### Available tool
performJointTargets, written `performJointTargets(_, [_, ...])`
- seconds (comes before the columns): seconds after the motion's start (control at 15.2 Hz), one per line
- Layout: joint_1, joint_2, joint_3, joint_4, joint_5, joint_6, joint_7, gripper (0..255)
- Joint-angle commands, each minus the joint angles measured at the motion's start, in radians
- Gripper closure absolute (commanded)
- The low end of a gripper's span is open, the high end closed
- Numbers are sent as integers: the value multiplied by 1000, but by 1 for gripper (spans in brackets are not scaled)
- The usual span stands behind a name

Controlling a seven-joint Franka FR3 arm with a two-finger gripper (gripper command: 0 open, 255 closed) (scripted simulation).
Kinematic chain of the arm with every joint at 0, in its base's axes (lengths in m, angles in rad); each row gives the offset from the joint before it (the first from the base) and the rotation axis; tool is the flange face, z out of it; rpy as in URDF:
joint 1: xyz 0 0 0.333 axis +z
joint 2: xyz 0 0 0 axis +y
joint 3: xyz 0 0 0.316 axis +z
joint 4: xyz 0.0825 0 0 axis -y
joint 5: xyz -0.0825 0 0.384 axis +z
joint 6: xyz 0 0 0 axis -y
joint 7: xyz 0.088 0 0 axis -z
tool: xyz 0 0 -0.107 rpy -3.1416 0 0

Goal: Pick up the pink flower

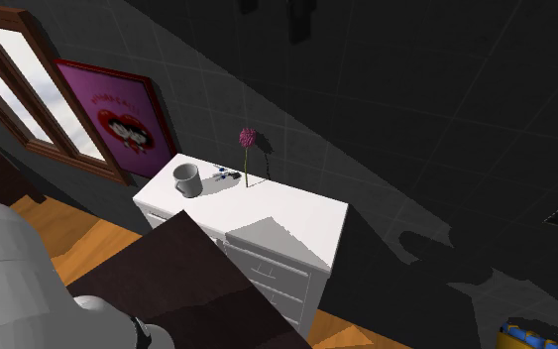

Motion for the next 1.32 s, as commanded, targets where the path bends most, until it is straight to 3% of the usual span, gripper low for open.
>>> performJointTargets(0.0, [0,0,0,0,0,0,0,0])
performJointTargets(0.66, [69,117,88,-189,52,326,30,0])
performJointTargets(1.25, [127,335,174,-255,80,629,58,0])
